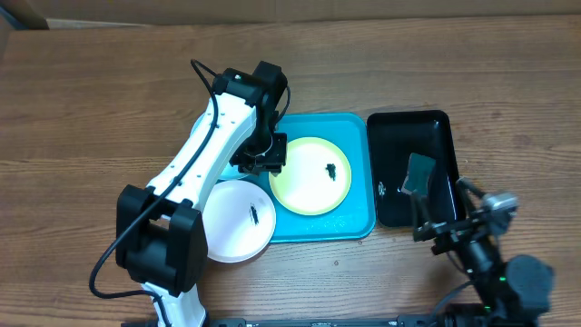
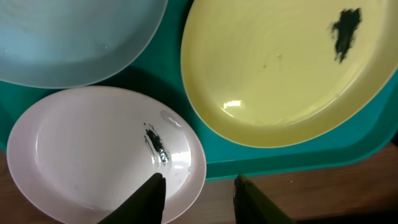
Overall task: Clean dirty plates on tray and stack at the side
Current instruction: 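Move the left gripper to the yellow plate rim and grip it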
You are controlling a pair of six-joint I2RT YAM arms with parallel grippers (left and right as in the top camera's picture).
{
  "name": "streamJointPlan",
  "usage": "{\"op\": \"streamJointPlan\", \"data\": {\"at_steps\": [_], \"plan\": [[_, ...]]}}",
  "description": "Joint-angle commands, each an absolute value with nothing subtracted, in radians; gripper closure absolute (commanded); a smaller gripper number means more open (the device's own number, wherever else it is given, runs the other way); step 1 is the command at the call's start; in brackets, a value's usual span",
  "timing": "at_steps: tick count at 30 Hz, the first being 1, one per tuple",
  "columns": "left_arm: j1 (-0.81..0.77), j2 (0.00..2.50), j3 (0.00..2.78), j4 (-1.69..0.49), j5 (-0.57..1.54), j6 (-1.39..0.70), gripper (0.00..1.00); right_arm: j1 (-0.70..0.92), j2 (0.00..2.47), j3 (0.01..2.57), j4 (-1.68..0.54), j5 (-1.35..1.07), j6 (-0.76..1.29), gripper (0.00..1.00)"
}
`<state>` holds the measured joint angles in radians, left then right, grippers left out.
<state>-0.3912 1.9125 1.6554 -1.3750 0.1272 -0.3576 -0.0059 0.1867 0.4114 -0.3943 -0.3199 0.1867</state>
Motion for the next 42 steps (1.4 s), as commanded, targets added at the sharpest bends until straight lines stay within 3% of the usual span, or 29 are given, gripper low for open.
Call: {"op": "streamJointPlan", "data": {"at_steps": [1, 8, 14, 17, 22, 27, 29, 35, 42], "plan": [[-0.393, 1.786, 1.658, -1.354, 0.141, -0.366, 0.61, -0.007, 0.376, 0.672, -0.510, -0.252, 0.194, 0.00], [-0.394, 1.663, 1.658, -1.352, 0.054, -0.443, 0.63, -0.007, 0.908, 1.238, -1.049, -0.236, 0.153, 0.00], [-0.401, 1.662, 1.626, -1.375, 0.027, -0.484, 0.62, -0.007, 1.229, 1.524, -1.319, -0.383, 0.152, 0.00], [-0.426, 1.662, 1.558, -1.332, 0.027, -0.488, 0.62, -0.007, 1.309, 1.531, -1.327, -0.379, 0.148, 0.00], [-0.471, 1.662, 1.422, -1.181, 0.015, -0.488, 0.62, 0.006, 1.428, 1.531, -1.366, -0.268, 0.194, 0.15], [-0.469, 1.662, 1.373, -1.060, 0.019, -0.487, 0.60, 0.070, 1.525, 1.482, -1.367, -0.027, 0.339, 0.14], [-0.467, 1.662, 1.373, -1.024, 0.017, -0.487, 0.55, 0.092, 1.557, 1.449, -1.348, 0.030, 0.379, 0.12], [-0.464, 1.662, 1.361, -1.015, 0.018, -0.488, 0.46, 0.107, 1.612, 1.303, -1.203, 0.033, 0.390, 0.12], [-0.464, 1.662, 1.276, -0.981, -0.056, -0.559, 0.50, 0.107, 1.628, 1.158, -1.023, 0.033, 0.390, 0.12]]}}
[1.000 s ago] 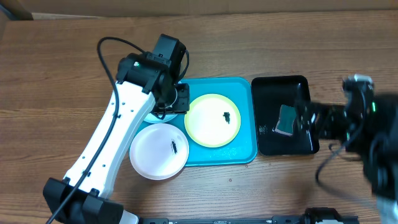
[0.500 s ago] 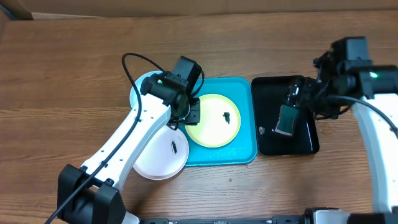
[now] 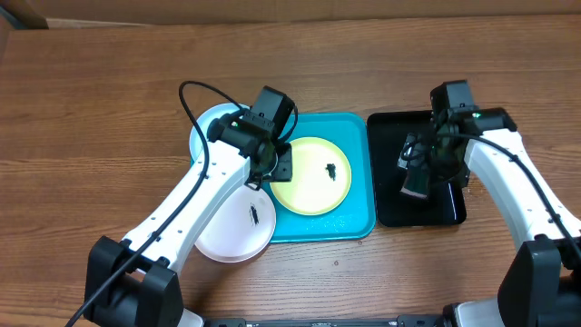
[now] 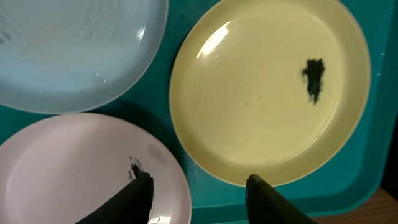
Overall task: Clean dirty plates on tray and stack at the side
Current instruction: 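Move the left gripper to the yellow plate rim and grip it, then lower the right gripper onto the green sponge in the black tray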
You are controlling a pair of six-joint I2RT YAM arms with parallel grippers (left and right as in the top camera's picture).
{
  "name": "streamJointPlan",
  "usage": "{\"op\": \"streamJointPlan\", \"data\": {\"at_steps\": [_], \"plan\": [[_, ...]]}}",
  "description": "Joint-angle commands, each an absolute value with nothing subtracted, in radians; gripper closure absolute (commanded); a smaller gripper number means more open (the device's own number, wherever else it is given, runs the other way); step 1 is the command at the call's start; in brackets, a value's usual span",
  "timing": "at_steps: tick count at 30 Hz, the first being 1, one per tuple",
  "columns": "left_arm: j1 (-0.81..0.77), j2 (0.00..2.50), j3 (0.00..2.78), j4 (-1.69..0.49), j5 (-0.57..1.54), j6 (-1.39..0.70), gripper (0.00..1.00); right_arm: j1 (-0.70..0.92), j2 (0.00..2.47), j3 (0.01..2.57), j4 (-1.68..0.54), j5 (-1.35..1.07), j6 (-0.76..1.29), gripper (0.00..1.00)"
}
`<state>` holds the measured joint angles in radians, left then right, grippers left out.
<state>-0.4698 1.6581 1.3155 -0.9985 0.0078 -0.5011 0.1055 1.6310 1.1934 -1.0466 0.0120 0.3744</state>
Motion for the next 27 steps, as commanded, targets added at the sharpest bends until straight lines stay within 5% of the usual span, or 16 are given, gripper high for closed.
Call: {"op": "streamJointPlan", "data": {"at_steps": [1, 7, 27], "plan": [[-0.464, 1.662, 1.261, -0.965, -0.063, -0.570, 0.52, 0.107, 1.628, 1.142, -1.008, 0.033, 0.390, 0.12], [-0.464, 1.662, 1.180, -0.855, -0.063, -0.573, 0.71, 0.107, 1.628, 1.065, -0.919, 0.033, 0.389, 0.12], [-0.452, 1.804, 1.103, -0.670, -0.074, -0.573, 0.67, 0.107, 1.628, 1.048, -0.876, 0.033, 0.359, 0.11]]}}
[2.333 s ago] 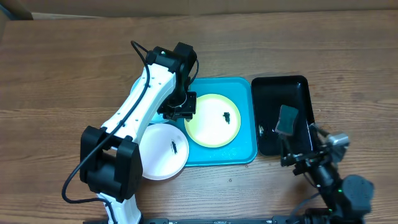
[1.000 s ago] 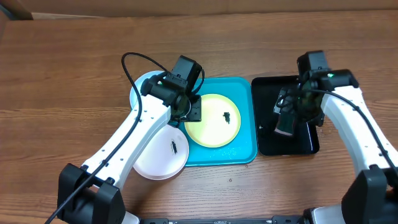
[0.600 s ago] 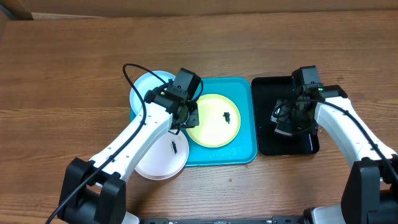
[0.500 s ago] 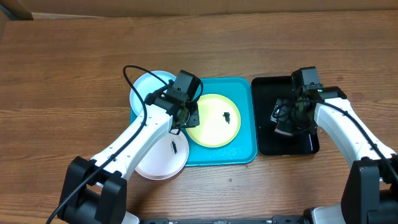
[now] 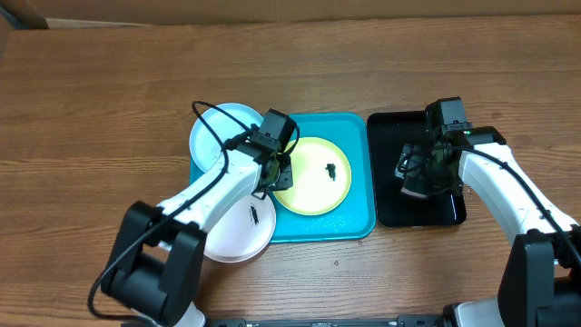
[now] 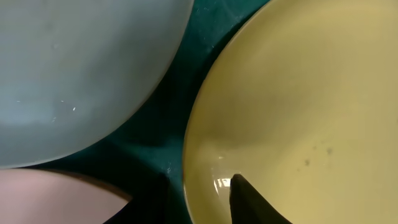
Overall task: Clean dirty plates on tray and stack at the side
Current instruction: 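Lower the right gripper onto the green sponge in the black tray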
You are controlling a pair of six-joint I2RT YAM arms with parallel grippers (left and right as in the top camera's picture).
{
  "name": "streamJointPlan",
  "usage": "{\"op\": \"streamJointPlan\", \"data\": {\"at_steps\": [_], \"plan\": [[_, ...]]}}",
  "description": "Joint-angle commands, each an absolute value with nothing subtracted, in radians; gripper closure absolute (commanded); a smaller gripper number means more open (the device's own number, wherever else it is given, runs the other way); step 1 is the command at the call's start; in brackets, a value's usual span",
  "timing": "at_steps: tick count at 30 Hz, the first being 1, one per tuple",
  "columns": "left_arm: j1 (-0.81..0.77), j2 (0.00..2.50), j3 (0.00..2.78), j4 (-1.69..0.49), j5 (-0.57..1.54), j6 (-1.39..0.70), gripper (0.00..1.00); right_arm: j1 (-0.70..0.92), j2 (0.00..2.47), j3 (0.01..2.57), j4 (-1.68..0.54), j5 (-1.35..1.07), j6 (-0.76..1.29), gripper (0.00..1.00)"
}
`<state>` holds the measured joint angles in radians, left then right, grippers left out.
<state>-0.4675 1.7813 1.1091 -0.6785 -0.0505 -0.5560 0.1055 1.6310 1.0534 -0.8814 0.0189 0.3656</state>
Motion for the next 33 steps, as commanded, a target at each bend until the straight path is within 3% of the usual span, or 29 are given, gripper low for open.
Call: {"op": "streamJointPlan", "data": {"at_steps": [1, 10, 17, 21, 27, 33], "plan": [[-0.447, 1.805, 1.103, -0.665, -0.070, -0.573, 0.68, 0.107, 1.628, 1.048, -0.875, 0.033, 0.359, 0.11], [-0.416, 1.821, 1.102, -0.641, -0.059, -0.573, 0.74, 0.107, 1.628, 1.048, -0.873, 0.033, 0.359, 0.11], [-0.416, 1.825, 1.102, -0.636, -0.055, -0.573, 0.89, 0.107, 1.628, 1.048, -0.870, 0.033, 0.359, 0.10], [-0.416, 1.825, 1.102, -0.638, -0.052, -0.573, 0.84, 0.107, 1.628, 1.048, -0.870, 0.033, 0.359, 0.09], [-0.418, 1.825, 1.102, -0.636, -0.054, -0.572, 0.85, 0.107, 1.629, 1.047, -0.880, 0.033, 0.359, 0.08], [-0.418, 1.825, 1.102, -0.634, -0.055, -0.572, 0.85, 0.107, 1.630, 1.046, -0.865, 0.033, 0.360, 0.18]]}}
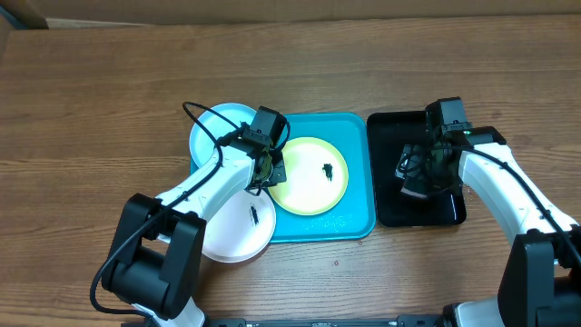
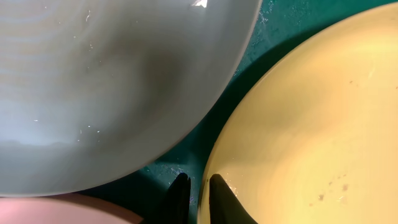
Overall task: Clean dirty plates on tray and stack at the side
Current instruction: 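Lower the right gripper onto the green sponge in the black tray, then grasp the green sponge with the right gripper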
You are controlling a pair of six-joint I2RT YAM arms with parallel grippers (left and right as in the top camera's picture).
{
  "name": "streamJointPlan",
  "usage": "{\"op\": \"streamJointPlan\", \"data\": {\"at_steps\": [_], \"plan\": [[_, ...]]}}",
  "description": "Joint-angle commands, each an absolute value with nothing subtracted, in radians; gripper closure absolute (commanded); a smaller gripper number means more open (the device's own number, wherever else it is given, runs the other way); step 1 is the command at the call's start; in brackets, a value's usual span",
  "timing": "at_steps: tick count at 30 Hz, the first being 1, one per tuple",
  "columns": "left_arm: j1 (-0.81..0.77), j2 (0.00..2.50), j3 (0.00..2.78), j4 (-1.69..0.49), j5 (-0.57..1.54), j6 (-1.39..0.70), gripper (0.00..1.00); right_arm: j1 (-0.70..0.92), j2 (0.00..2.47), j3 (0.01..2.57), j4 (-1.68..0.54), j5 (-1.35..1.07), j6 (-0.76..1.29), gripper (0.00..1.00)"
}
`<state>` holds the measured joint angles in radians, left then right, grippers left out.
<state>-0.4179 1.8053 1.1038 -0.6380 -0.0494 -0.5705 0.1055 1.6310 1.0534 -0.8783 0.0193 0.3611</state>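
Note:
A yellow plate (image 1: 313,177) with a dark smudge (image 1: 330,169) lies on the teal tray (image 1: 354,136). My left gripper (image 1: 271,170) is down at its left rim. In the left wrist view the left gripper (image 2: 198,180) is shut on the yellow plate (image 2: 311,124), one finger inside the rim and one outside. A light blue plate (image 1: 216,134) overlaps the tray's left edge. A pinkish-white plate (image 1: 238,232) with a smudge sits at the tray's front left. My right gripper (image 1: 416,184) is low inside the black tray (image 1: 408,120); its jaws are hidden from above.
The black tray stands right beside the teal tray. The blue plate (image 2: 112,81) and the pinkish plate (image 2: 50,213) crowd the left gripper closely. Bare wooden table (image 1: 109,91) stretches to the left and behind.
The left gripper's fingers, wide apart at the yellow plate's rim before, now stand close together on either side of that rim. The right arm has not moved.
First my left gripper hung open above the pinkish plate; the right arm was at the front right and a grey sponge lay in the black tray. Then the right gripper was over that sponge. The left gripper stood low at the yellow rim, and now grips it.

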Motion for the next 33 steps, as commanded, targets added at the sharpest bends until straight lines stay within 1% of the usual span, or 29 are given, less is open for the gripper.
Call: {"op": "streamJointPlan", "data": {"at_steps": [1, 5, 9, 12, 13, 16, 17, 24, 26, 27, 33], "plan": [[-0.418, 1.825, 1.102, -0.635, -0.055, -0.572, 0.85, 0.107, 1.630, 1.045, -0.860, 0.033, 0.360, 0.18], [-0.418, 1.825, 1.102, -0.636, -0.055, -0.569, 0.85, 0.107, 1.630, 1.025, -0.829, 0.039, 0.360, 0.20], [-0.418, 1.825, 1.102, -0.635, -0.055, -0.569, 0.85, 0.107, 1.630, 0.955, -0.729, 0.099, 0.360, 0.19], [-0.418, 1.825, 1.102, -0.634, -0.055, -0.569, 0.86, 0.107, 1.630, 0.909, -0.648, 0.119, 0.361, 0.21], [-0.418, 1.825, 1.102, -0.634, -0.055, -0.569, 0.86, 0.107, 1.630, 0.903, -0.630, 0.118, 0.361, 0.23], [-0.418, 1.825, 1.102, -0.635, -0.055, -0.569, 0.86, 0.107, 1.630, 0.902, -0.613, 0.115, 0.361, 0.38], [-0.418, 1.825, 1.102, -0.635, -0.054, -0.569, 0.86, 0.107, 1.630, 0.902, -0.610, 0.115, 0.361, 0.39], [-0.418, 1.825, 1.102, -0.634, -0.055, -0.569, 0.86, 0.107, 1.631, 0.895, -0.586, 0.115, 0.360, 0.37], [-0.418, 1.825, 1.102, -0.635, -0.055, -0.569, 0.86, 0.107, 1.631, 0.884, -0.570, 0.115, 0.360, 0.32], [-0.418, 1.825, 1.102, -0.635, -0.055, -0.569, 0.86, 0.107, 1.631, 0.879, -0.565, 0.115, 0.360, 0.32], [-0.418, 1.825, 1.102, -0.635, -0.055, -0.569, 0.86, 0.107, 1.631, 0.824, -0.500, 0.115, 0.360, 0.33]]}}
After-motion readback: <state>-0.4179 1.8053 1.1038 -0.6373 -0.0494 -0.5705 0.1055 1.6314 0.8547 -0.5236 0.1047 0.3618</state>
